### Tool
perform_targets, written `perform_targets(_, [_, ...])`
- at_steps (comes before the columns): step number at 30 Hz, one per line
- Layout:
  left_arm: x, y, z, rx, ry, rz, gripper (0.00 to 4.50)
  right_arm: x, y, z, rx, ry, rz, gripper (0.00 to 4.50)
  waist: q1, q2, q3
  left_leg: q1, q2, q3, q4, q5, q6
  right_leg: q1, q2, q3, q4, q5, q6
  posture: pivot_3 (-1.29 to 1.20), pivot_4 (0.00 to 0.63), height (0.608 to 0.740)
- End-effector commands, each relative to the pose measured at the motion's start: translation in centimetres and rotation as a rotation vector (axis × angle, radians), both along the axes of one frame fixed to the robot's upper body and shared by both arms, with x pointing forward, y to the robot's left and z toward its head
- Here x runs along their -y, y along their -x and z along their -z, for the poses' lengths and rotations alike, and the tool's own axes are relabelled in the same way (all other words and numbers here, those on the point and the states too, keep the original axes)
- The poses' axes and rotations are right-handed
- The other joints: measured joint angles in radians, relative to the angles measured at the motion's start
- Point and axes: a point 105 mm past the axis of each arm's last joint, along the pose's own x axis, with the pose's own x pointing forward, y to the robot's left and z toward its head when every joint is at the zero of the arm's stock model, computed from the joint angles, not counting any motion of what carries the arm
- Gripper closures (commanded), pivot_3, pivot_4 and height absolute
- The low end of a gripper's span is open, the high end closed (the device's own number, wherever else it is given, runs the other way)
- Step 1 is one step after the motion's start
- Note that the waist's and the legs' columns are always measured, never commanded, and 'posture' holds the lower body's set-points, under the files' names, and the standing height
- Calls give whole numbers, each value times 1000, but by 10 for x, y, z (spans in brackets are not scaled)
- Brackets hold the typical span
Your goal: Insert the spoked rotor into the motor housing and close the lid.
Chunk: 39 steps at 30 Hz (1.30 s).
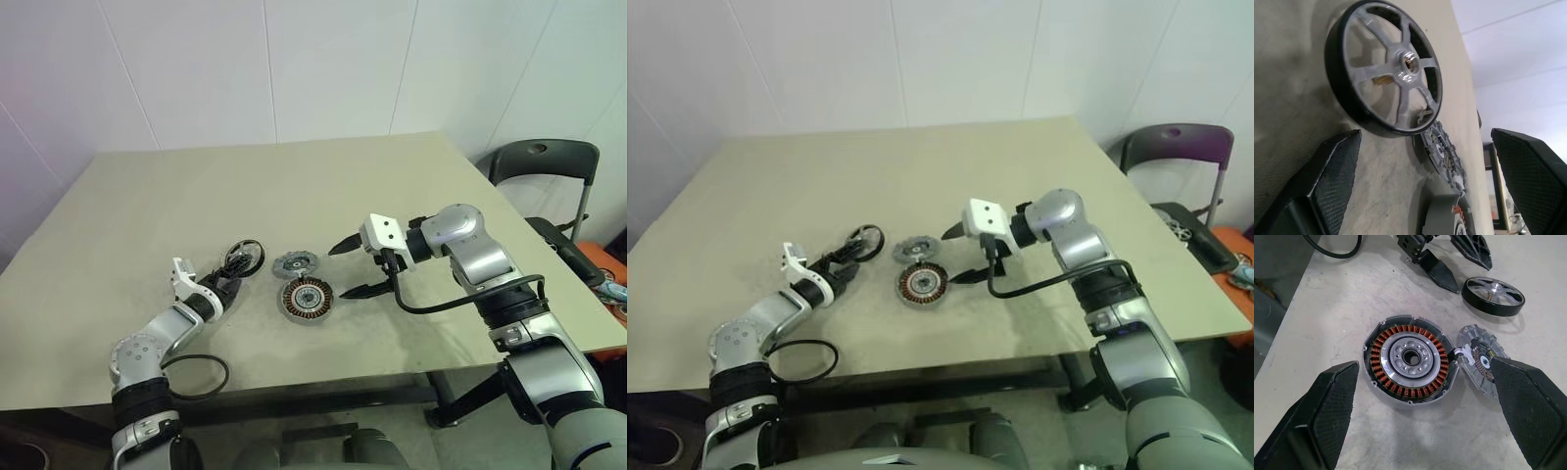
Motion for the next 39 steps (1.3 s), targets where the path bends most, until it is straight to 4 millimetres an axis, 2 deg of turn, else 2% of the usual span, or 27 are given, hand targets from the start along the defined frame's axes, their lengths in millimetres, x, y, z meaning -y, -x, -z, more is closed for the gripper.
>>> perform_targets(1, [3,-2,-8,12,22,9,0,-3,-4,-17,62,-21,-10,34,-1,0,0,0,0,0,0,0,0,0,0,0,0,0,0,0,0,740])
perform_targets(6, [2,-4,-8,16,15,-13,0,-2,-5,-16,66,-21,-9,34,0,0,0,0,0,0,0,0,0,0,0,0,0,0,0,0,0,740])
perform_targets(16, [3,-20,-9,30,47,-54,0,-4,-4,-16,66,-32,-15,34,4,0,0,0,0,0,1,0,0,1,0,0,0,0,0,0,0,740])
perform_targets(23, [9,-26,-23,93,60,-47,0,-4,-3,-16,67,-35,-12,34,3,0,0,0,0,0,0,0,0,0,0,0,-1,0,0,0,0,740])
perform_targets(32, [10,-11,-12,54,64,-52,0,-5,-4,-16,66,-31,-10,34,-1,-1,0,-1,0,0,0,0,0,-1,0,0,-1,0,0,0,0,740])
perform_targets(39, [4,-22,-7,40,97,-101,0,-7,-4,-16,68,-30,-16,34,1,-1,0,-1,0,0,0,0,0,0,0,0,-1,0,0,0,0,740])
